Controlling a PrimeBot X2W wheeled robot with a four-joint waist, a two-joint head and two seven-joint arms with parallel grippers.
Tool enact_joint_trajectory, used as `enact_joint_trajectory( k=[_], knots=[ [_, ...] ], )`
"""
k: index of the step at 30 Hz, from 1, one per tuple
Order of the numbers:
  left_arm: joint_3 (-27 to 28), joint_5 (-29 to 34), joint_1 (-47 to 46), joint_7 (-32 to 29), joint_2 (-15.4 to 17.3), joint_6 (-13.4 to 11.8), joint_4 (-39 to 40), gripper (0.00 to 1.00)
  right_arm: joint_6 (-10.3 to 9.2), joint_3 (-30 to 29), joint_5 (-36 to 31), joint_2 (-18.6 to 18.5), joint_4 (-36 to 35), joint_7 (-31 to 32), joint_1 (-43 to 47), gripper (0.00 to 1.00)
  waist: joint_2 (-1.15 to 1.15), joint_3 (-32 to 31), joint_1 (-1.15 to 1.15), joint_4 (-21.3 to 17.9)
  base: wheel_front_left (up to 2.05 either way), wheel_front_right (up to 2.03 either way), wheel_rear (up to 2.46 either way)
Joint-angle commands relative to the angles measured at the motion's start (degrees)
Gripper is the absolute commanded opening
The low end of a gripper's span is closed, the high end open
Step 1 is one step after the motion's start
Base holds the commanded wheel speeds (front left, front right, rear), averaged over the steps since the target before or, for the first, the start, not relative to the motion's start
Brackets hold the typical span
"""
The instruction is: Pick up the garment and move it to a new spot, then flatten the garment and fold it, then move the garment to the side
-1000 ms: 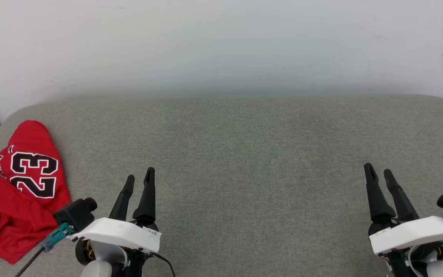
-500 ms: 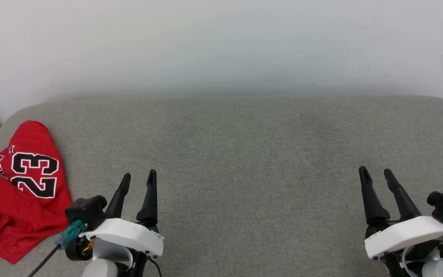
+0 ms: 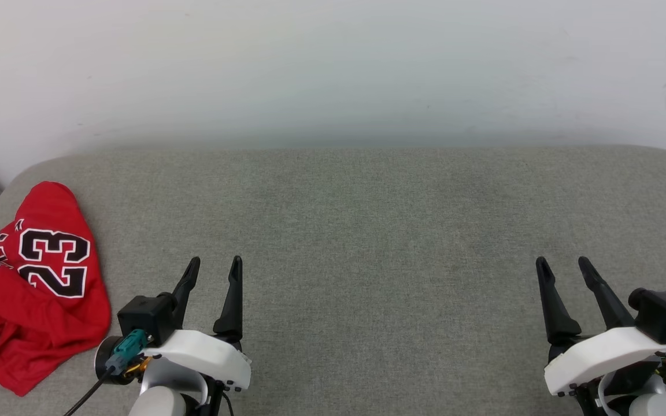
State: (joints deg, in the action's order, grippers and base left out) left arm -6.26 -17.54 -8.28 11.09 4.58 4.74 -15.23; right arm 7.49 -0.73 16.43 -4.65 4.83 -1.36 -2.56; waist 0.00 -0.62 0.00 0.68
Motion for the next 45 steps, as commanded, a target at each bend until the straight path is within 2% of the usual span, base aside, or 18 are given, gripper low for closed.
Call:
enact_joint_trajectory(
  k=[1, 26, 35, 45],
  knots=[
    [-0.12, 1.46, -1.0, 0.52, 0.31, -0.25, -0.1, 1.0, 0.0, -0.07, -1.59, 0.22, -0.69, 0.07, 0.15, 1.0, 0.0, 0.0, 0.0, 0.04, 0.0, 0.0, 0.0],
    [-0.36, 9.3, -1.69, 3.37, -0.58, 0.16, -3.47, 1.0, -0.01, -0.52, -11.96, 1.3, -2.24, -0.11, 1.27, 1.0, 0.0, -0.48, 0.0, 0.46, 0.0, 0.0, 0.0],
    [0.3, 9.06, -1.7, 4.22, -1.07, 0.79, -4.54, 1.0, -0.01, -0.79, -14.9, 1.57, -2.52, -0.25, 1.39, 1.0, 0.0, -0.67, 0.0, 0.6, 0.0, 0.0, 0.0],
    [0.87, 6.83, -1.92, 4.2, -1.49, 1.49, -5.73, 1.0, -0.01, -1.38, -13.74, 1.79, -1.93, -0.6, 1.16, 1.0, 0.0, -0.78, 0.0, 0.56, 0.0, 0.0, 0.0]
  ],
)
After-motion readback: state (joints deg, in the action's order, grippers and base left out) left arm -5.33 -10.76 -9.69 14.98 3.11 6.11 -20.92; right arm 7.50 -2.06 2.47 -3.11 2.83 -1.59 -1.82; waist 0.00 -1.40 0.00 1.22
